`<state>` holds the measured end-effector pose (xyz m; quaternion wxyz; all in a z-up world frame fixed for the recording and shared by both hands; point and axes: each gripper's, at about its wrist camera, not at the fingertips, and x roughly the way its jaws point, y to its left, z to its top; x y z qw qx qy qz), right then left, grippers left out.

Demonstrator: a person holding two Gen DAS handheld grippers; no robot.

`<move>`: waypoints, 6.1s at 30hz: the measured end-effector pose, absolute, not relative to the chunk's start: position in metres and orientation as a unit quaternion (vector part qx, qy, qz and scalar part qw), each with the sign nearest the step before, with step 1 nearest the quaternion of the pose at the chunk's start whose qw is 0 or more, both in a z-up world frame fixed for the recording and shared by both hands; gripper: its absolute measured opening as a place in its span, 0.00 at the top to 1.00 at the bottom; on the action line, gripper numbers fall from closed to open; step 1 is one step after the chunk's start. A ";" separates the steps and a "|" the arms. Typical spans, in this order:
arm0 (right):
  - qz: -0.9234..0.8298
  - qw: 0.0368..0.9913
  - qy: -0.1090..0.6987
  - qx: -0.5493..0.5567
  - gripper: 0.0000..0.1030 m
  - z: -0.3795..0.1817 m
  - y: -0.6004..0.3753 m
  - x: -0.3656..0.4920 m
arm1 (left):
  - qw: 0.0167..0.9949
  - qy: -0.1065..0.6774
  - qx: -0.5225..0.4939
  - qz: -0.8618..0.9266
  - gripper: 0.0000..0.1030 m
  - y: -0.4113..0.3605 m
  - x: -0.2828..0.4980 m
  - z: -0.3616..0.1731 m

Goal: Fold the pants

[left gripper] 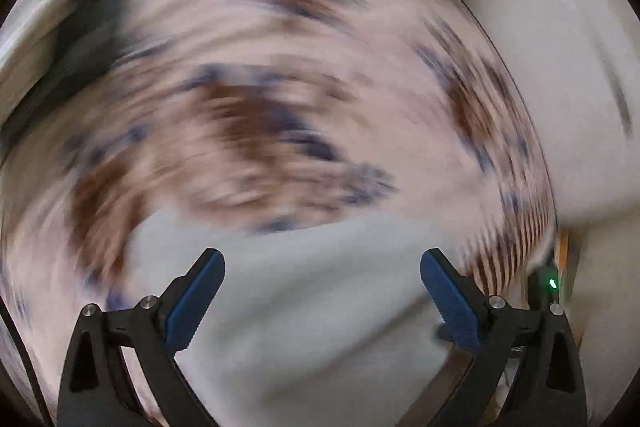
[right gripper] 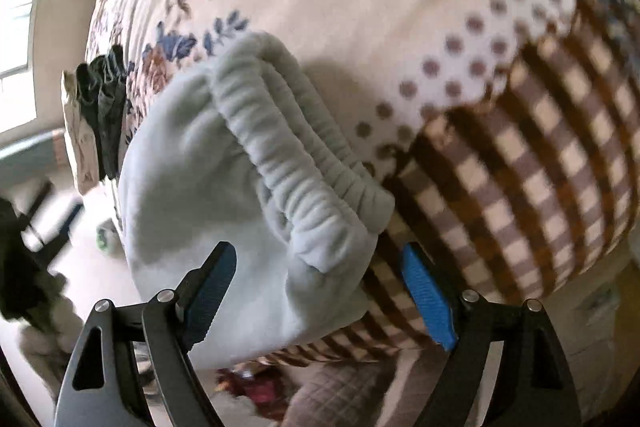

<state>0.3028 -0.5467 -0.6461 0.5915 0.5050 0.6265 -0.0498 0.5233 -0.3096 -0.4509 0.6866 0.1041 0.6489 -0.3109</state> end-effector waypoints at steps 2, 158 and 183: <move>-0.058 0.579 0.613 0.534 0.18 -0.659 -0.540 0.294 | 0.637 0.653 0.188 -0.363 0.03 -0.373 0.512 -0.477; 0.109 0.709 0.494 0.492 0.26 -0.574 -0.159 0.866 | 0.718 0.613 -0.223 -0.243 0.10 0.176 0.954 -0.403; -0.080 0.861 0.501 0.043 0.07 -0.264 -0.111 0.763 | 0.870 0.490 0.043 -0.018 0.00 0.095 0.782 -0.250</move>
